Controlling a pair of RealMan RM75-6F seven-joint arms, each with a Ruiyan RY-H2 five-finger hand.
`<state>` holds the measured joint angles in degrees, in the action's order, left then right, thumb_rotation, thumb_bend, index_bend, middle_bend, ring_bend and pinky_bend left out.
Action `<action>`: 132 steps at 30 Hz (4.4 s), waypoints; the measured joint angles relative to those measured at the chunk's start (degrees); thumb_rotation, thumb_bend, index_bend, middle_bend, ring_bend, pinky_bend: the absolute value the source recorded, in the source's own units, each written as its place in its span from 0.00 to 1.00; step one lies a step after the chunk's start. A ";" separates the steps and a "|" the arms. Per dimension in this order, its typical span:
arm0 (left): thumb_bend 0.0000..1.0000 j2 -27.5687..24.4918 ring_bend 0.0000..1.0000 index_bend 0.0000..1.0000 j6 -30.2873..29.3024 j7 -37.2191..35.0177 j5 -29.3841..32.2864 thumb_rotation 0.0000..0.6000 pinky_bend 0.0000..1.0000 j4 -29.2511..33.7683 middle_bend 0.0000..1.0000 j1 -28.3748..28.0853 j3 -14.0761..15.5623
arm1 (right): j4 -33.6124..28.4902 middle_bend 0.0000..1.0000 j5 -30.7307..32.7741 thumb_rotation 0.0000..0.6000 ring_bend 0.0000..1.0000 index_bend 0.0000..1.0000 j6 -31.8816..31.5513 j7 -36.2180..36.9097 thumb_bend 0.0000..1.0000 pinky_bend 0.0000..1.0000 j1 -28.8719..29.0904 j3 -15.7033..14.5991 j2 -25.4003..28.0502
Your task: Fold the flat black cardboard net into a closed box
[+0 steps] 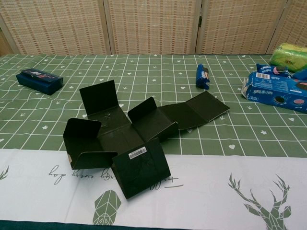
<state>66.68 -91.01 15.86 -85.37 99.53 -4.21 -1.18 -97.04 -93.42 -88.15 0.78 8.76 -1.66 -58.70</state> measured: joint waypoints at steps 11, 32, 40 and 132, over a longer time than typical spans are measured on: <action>0.11 -0.26 0.25 0.16 -0.74 -1.82 -0.77 1.00 0.42 -0.58 0.10 0.93 -0.28 | -0.89 0.18 -1.98 1.00 0.29 0.11 0.73 -3.51 0.30 0.48 0.51 1.03 -0.03; 0.11 -0.90 0.25 0.17 -1.99 -6.22 -1.54 1.00 0.42 -3.05 0.10 3.11 -0.14 | -12.30 0.10 23.20 1.00 0.64 0.07 35.13 -32.59 0.24 0.82 24.80 10.57 -7.38; 0.11 -1.12 0.25 0.16 -1.50 -8.14 -1.01 1.00 0.42 -3.94 0.10 3.78 0.12 | -8.05 0.10 43.53 1.00 0.64 0.00 40.12 -48.52 0.19 0.82 38.66 11.95 -15.99; 0.11 16.25 0.63 0.07 18.31 -26.59 -12.44 1.00 0.53 -36.23 0.09 -19.17 -2.73 | 5.98 0.34 57.06 1.00 0.71 0.30 27.49 -46.48 0.33 0.82 54.22 -0.32 -31.14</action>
<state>82.93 -72.70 -10.72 -97.81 63.30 -23.38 -3.92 -91.06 -36.36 -60.67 -45.70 62.98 -1.97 -89.83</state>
